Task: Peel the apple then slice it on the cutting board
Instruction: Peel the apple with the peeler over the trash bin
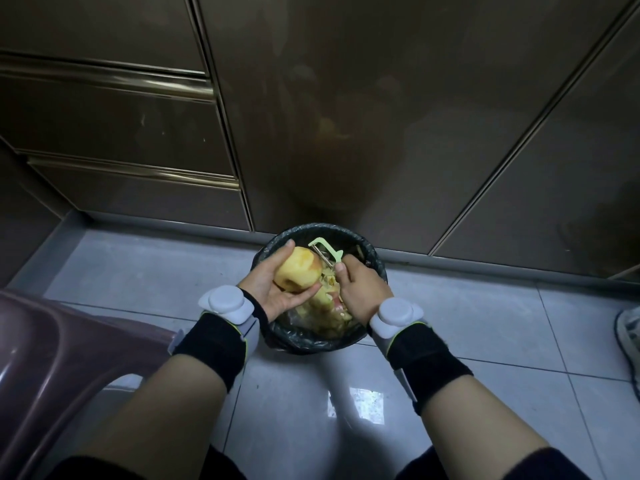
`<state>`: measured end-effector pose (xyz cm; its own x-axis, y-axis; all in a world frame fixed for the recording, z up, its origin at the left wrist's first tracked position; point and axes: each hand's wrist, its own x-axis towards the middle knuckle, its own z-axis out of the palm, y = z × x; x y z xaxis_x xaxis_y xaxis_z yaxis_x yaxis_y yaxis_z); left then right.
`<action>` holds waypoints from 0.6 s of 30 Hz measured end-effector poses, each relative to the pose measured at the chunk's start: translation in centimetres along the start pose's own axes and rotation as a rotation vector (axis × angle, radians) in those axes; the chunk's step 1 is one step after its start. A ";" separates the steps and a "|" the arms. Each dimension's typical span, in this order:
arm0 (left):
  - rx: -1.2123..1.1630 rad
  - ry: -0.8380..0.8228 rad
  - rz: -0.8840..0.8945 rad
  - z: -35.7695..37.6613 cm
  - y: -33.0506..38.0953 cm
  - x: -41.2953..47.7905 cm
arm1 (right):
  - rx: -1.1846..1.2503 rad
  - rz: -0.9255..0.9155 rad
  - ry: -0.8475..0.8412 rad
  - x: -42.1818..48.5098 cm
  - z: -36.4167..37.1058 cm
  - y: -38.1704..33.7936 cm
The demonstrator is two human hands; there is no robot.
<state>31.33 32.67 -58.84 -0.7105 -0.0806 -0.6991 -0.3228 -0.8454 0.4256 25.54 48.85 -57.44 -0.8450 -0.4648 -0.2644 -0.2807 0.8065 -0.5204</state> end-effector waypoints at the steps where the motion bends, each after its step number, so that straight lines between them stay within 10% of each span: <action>1: -0.009 0.018 0.010 0.0 -0.1 0.0 | 0.003 -0.006 0.010 0.0 0.0 0.0; 18: -0.018 0.162 -0.030 -0.4 0.0 0.8 | -0.093 -0.164 -0.009 -0.9 -0.1 -1.4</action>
<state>30.97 32.46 -59.65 -0.5901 -0.1378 -0.7955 -0.3300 -0.8581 0.3934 26.63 48.17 -56.37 -0.7803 -0.5958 -0.1899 -0.4554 0.7495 -0.4804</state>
